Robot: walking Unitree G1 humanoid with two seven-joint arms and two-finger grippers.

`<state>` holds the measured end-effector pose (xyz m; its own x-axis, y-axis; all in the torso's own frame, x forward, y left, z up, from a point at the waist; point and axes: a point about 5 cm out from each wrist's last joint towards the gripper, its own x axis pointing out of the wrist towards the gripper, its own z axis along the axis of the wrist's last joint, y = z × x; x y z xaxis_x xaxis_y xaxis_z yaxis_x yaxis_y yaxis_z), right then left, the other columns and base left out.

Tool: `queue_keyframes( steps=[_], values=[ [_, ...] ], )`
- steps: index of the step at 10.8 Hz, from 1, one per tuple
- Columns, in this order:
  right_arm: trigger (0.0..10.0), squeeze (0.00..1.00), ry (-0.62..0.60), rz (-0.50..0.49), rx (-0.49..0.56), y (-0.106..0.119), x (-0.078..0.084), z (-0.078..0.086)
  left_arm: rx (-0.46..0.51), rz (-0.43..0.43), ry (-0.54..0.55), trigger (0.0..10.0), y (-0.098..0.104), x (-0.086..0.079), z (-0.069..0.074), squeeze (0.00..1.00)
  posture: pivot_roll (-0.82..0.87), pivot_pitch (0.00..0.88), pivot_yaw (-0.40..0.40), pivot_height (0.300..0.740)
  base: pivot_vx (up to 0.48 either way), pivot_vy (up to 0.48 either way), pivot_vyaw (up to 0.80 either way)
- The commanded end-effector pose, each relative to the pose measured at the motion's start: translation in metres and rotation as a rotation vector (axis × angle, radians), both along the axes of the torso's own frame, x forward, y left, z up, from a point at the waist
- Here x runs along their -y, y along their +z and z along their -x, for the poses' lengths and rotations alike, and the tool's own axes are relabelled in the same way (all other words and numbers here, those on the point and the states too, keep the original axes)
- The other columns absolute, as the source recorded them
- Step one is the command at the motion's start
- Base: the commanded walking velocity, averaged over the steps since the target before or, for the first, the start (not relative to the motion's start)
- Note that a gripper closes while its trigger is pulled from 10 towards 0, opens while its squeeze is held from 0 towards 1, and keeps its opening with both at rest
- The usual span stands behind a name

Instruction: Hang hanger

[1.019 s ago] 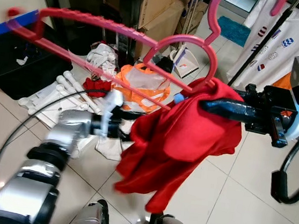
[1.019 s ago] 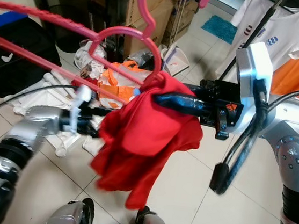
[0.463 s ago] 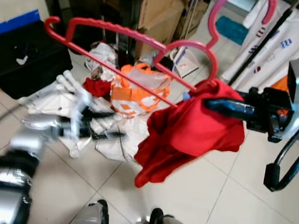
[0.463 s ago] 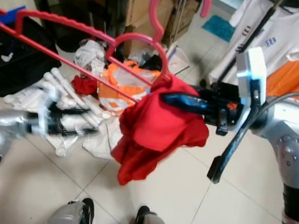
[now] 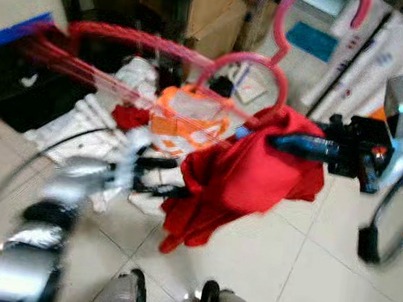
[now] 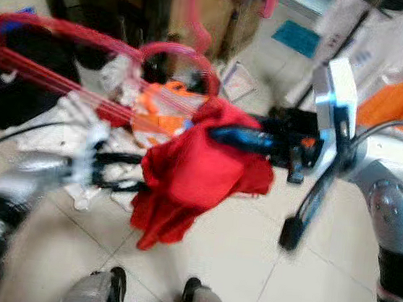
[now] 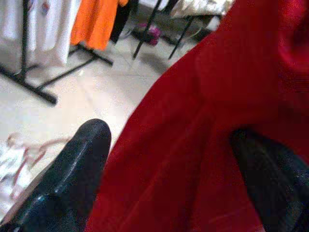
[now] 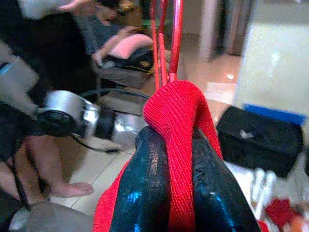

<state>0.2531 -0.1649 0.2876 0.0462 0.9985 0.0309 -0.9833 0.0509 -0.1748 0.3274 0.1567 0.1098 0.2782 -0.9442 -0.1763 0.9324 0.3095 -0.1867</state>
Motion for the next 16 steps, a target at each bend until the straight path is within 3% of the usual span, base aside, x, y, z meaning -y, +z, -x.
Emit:
queue_keyframes(
  steps=[1,3,4,5,12,16],
  values=[
    [0.0,0.0,0.007,-0.01,0.033,0.009,0.002,0.005,0.003,-0.009,-0.031,10.0,0.002,0.005,0.001,0.0,-0.2,0.186,-0.083,0.74,0.0,0.0,0.0],
    [0.0,0.0,0.025,-0.025,0.037,0.012,-0.001,0.009,-0.021,0.014,-0.118,10.0,0.0,0.022,0.005,0.0,-0.2,0.189,-0.079,0.74,0.0,0.0,0.0],
    [0.0,0.0,0.03,-0.033,0.038,0.013,-0.003,0.009,-0.042,0.008,-0.143,8.7,-0.005,0.025,0.007,0.0,-0.2,0.189,-0.079,0.74,0.0,0.0,0.0],
    [0.0,0.0,0.028,-0.036,0.037,0.014,-0.003,0.009,-0.068,0.023,-0.172,0.0,-0.008,0.027,0.011,0.0,-0.2,0.189,-0.079,0.74,0.0,0.0,0.0],
    [0.0,0.0,0.015,-0.089,0.042,0.022,-0.002,0.007,-0.156,0.199,-0.271,0.0,-0.004,0.041,0.025,0.0,-0.2,0.193,-0.084,0.74,0.0,0.0,0.0],
    [0.0,0.0,-0.066,-0.129,0.028,0.019,0.004,-0.005,-0.151,0.307,-0.257,0.0,0.013,0.04,0.024,0.0,-0.19,0.191,-0.082,0.74,0.0,0.0,0.0]
  ],
)
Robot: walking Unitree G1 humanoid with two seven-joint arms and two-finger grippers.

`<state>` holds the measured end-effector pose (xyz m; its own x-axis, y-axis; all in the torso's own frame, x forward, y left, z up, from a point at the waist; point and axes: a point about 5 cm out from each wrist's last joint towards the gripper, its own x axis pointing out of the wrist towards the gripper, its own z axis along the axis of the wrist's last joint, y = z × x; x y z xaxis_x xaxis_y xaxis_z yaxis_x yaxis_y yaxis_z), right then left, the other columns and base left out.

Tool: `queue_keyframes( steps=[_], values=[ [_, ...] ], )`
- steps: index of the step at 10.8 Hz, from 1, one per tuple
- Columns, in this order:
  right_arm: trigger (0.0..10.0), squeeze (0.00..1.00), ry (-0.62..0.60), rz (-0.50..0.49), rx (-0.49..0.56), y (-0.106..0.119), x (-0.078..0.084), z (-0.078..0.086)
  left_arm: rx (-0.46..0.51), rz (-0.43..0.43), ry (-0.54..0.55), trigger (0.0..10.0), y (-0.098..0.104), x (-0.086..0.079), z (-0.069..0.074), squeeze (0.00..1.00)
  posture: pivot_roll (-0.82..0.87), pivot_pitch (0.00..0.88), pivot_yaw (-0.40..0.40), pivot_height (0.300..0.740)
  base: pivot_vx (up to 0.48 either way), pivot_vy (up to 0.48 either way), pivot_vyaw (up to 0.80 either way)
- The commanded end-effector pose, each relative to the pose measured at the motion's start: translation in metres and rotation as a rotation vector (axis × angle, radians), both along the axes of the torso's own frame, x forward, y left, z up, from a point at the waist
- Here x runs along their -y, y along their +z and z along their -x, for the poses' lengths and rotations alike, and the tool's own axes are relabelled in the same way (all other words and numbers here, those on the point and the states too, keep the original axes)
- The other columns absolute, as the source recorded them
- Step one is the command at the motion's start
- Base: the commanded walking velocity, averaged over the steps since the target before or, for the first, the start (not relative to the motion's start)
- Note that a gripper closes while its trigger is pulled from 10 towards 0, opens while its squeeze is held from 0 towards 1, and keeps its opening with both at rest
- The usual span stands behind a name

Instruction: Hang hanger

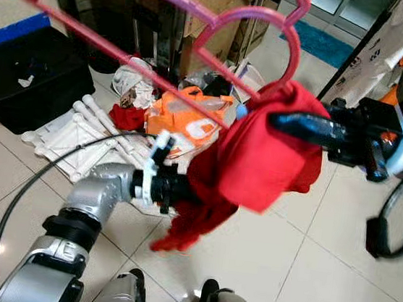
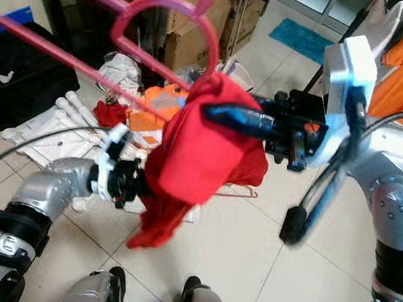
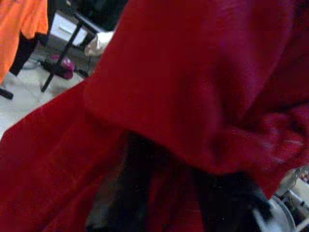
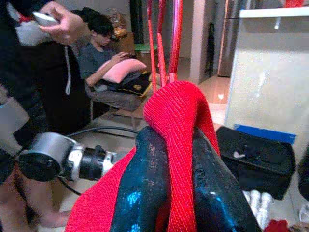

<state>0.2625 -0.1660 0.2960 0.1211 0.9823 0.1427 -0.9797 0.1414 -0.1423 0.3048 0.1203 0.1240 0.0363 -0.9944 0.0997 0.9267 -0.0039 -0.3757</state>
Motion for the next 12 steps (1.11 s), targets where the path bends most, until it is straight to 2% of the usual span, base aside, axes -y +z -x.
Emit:
queue_keyframes(
  steps=[1,3,4,5,7,9,10,11,12],
  values=[
    [0.0,0.0,-0.102,-0.016,0.038,0.003,0.012,-0.009,0.04,0.02,0.051,0.0,0.01,-0.007,-0.002,0.0,-0.19,0.19,-0.082,0.74,0.0,0.0,0.0],
    [0.0,0.0,-0.273,0.012,0.031,-0.015,0.029,-0.026,0.143,0.065,0.215,0.0,0.037,-0.032,-0.011,0.0,-0.19,0.185,-0.077,0.74,0.0,0.0,0.0],
    [0.0,0.0,-0.357,0.023,0.036,-0.025,0.036,-0.034,0.181,0.073,0.267,0.0,0.047,-0.044,-0.006,0.0,-0.17,0.176,-0.078,0.74,0.0,0.0,0.0],
    [0.0,0.0,-0.369,0.02,0.031,-0.027,0.037,-0.036,0.186,0.07,0.278,0.0,0.048,-0.048,-0.004,0.0,-0.16,0.174,-0.078,0.74,0.0,0.0,0.0],
    [0.0,0.0,-0.407,0.046,0.015,-0.041,0.043,-0.044,0.194,0.025,0.37,0.0,0.049,-0.073,0.004,0.0,-0.14,0.164,-0.081,0.74,0.0,0.0,0.0],
    [0.0,0.0,-0.406,0.059,0.012,-0.046,0.047,-0.046,0.209,-0.016,0.433,0.0,0.052,-0.089,0.008,0.0,-0.13,0.159,-0.085,0.74,0.0,0.0,0.0],
    [0.0,0.0,-0.407,0.081,0.017,-0.05,0.049,-0.047,0.213,-0.051,0.464,0.0,0.052,-0.096,0.009,0.0,-0.13,0.156,-0.086,0.74,0.0,0.0,0.0],
    [0.0,0.0,-0.378,0.06,0.024,-0.046,0.045,-0.046,0.256,-0.149,0.5,0.0,0.045,-0.093,0.008,0.0,-0.12,0.157,-0.087,0.74,0.0,0.0,0.0],
    [0.0,0.0,-0.343,0.031,0.036,-0.039,0.038,-0.044,0.262,-0.194,0.546,3.3,0.039,-0.086,0.002,0.0,-0.12,0.158,-0.085,0.74,0.0,0.0,0.0]
  ],
)
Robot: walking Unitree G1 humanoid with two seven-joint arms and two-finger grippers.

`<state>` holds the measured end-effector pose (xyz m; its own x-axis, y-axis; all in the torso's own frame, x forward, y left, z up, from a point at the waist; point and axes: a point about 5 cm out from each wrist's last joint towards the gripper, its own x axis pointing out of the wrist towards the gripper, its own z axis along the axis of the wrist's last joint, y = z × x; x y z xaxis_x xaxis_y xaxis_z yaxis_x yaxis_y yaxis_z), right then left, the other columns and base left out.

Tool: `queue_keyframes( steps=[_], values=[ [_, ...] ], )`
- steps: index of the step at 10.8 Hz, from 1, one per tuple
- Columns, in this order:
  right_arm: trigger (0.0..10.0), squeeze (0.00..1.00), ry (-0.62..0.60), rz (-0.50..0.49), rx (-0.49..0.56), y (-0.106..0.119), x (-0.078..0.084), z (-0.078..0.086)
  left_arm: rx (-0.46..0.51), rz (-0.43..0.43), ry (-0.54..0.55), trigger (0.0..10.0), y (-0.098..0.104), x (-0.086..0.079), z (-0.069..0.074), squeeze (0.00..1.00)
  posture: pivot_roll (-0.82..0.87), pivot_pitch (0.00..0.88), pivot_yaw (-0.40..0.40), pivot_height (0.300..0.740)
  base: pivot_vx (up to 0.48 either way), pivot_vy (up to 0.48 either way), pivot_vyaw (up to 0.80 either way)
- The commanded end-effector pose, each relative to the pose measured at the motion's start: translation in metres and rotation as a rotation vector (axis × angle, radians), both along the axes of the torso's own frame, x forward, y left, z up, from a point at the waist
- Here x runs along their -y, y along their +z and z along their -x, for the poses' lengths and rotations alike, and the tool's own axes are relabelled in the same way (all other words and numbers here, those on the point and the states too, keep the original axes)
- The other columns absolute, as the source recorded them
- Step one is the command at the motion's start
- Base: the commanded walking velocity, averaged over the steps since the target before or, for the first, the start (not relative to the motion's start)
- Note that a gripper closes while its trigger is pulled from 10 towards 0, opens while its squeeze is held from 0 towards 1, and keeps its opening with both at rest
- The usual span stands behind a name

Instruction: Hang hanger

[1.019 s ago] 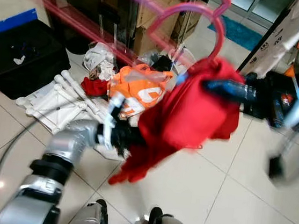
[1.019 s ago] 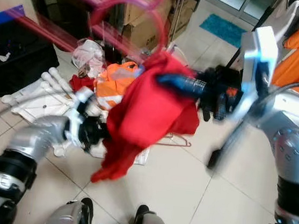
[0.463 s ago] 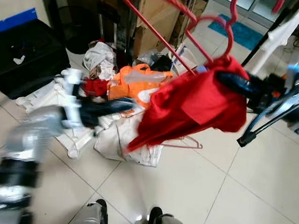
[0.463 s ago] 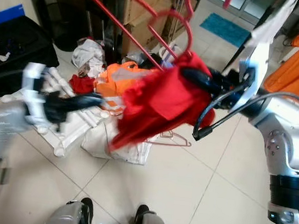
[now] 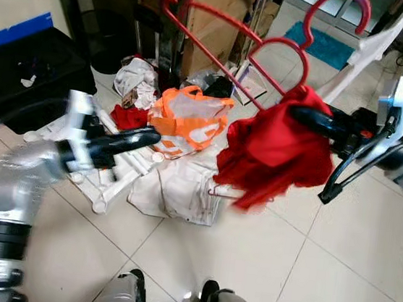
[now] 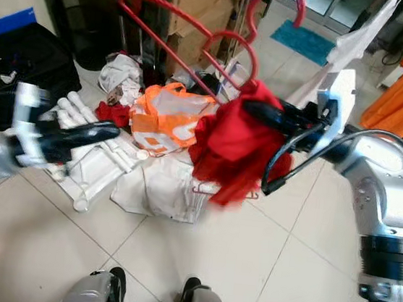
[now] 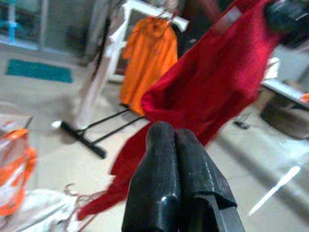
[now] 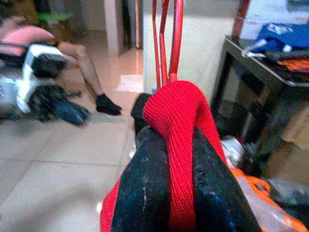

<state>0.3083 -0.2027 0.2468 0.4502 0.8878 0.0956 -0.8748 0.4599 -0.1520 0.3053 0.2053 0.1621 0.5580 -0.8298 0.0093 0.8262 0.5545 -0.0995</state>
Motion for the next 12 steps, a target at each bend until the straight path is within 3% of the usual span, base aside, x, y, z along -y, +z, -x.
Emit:
queue_keyframes(
  steps=[1,2,4,8,12],
  values=[
    [0.0,0.0,0.054,-0.019,0.053,0.016,-0.004,0.006,-0.022,-0.035,0.029,10.0,-0.007,0.006,-0.005,0.44,-0.12,0.159,-0.085,0.74,0.0,0.0,0.0],
    [0.0,0.0,0.103,-0.008,0.047,0.02,-0.005,0.01,-0.062,-0.034,0.01,10.0,-0.016,0.014,-0.007,1.0,-0.13,0.162,-0.088,0.74,0.0,0.0,0.0],
    [0.0,0.0,0.158,0.047,0.011,0.016,-0.004,0.013,-0.116,-0.056,-0.11,10.0,-0.029,0.029,-0.007,1.0,-0.14,0.171,-0.092,0.74,0.0,0.0,0.0],
    [0.0,0.0,0.232,0.014,0.027,0.031,-0.014,0.022,-0.168,-0.095,-0.279,10.0,-0.034,0.036,-0.006,1.0,-0.16,0.185,-0.09,0.74,0.0,0.0,0.0],
    [0.0,0.0,0.274,0.02,0.044,0.039,-0.017,0.033,-0.166,-0.112,-0.277,10.0,-0.034,0.033,-0.009,1.0,-0.17,0.188,-0.091,0.74,0.0,0.0,0.0]
  ],
)
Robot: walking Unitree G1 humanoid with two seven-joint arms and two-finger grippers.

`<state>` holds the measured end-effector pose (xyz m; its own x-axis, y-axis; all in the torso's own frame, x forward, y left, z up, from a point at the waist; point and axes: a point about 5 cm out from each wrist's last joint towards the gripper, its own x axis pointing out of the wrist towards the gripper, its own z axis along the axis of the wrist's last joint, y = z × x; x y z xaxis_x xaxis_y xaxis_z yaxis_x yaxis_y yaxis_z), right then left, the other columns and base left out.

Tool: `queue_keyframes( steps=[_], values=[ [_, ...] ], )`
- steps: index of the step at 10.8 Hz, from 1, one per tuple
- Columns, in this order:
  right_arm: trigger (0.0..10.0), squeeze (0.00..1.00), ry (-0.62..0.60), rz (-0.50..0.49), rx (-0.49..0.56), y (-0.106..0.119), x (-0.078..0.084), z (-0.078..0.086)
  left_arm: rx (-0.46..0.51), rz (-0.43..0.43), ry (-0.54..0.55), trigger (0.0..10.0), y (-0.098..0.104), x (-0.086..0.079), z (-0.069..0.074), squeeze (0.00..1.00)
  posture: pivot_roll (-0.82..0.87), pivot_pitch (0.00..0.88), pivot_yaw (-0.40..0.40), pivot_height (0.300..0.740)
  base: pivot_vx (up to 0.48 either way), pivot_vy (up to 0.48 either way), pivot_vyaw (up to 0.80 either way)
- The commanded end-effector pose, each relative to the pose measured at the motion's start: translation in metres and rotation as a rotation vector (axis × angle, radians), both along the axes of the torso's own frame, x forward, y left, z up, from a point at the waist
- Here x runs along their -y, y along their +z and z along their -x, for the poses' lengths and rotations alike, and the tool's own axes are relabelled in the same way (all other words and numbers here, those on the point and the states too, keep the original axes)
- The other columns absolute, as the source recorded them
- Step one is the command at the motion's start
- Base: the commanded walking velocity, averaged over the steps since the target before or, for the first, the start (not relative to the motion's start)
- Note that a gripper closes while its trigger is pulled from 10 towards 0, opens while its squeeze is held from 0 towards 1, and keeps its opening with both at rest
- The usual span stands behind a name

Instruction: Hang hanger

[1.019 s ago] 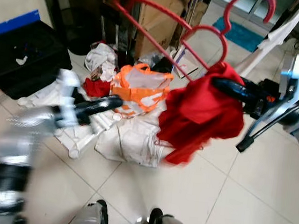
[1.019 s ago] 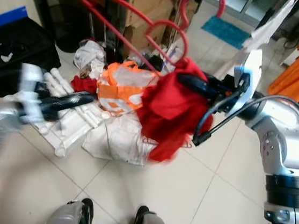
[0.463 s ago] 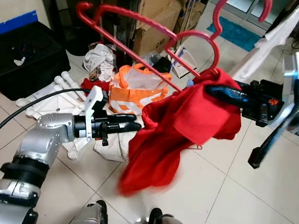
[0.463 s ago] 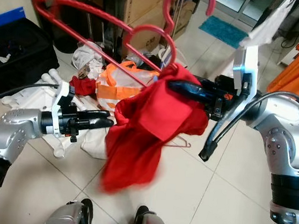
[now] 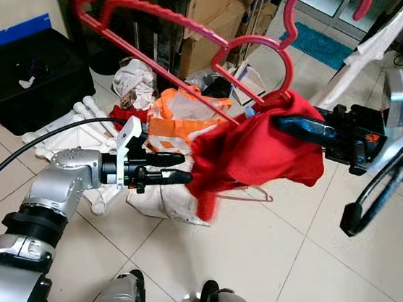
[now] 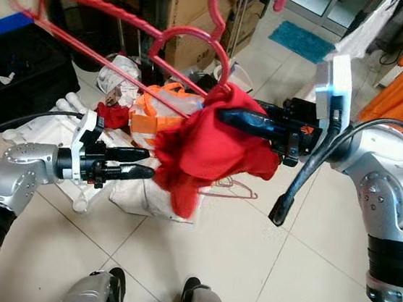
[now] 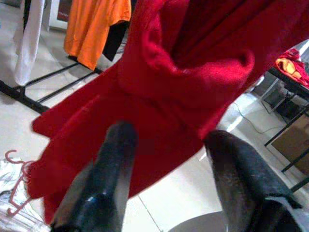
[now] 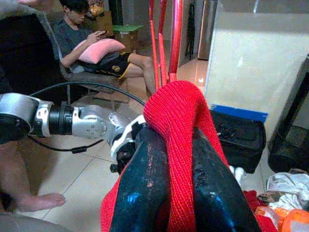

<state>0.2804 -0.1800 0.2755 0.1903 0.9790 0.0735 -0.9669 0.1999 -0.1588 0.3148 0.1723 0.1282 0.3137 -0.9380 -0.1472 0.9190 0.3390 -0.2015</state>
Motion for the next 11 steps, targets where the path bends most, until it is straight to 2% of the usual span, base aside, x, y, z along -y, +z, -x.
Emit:
queue_keyframes(
  steps=[1,3,4,7,8,11],
  values=[
    [0.0,0.0,0.0,-0.008,0.044,0.012,0.006,0.007,0.001,-0.005,-0.009,10.0,0.0,-0.001,0.0,1.0,-0.17,0.189,-0.093,0.74,0.0,0.0,0.0],
    [0.0,0.0,0.001,-0.01,0.043,0.012,0.007,0.009,0.001,0.004,0.059,10.0,0.0,-0.003,-0.006,1.0,-0.17,0.191,-0.094,0.74,0.0,0.0,0.0],
    [0.0,0.0,0.006,-0.011,0.043,0.012,0.007,0.01,0.015,-0.011,0.078,10.0,-0.001,-0.003,-0.008,0.0,-0.17,0.192,-0.094,0.74,0.0,0.0,0.0],
    [0.0,0.0,0.037,-0.008,0.05,0.017,0.003,0.016,0.052,-0.016,0.074,10.0,0.002,-0.001,-0.011,0.0,-0.18,0.195,-0.097,0.74,0.0,0.0,0.0],
    [0.0,0.0,0.058,-0.009,0.066,0.022,-0.001,0.02,0.052,0.004,0.035,10.0,0.002,0.01,-0.012,0.0,-0.19,0.193,-0.096,0.74,0.0,0.0,0.0],
    [0.0,0.0,0.083,-0.009,0.084,0.029,-0.005,0.026,0.032,0.021,-0.04,10.0,-0.001,0.023,-0.011,0.0,-0.2,0.193,-0.095,0.74,0.0,0.0,0.0]
  ],
)
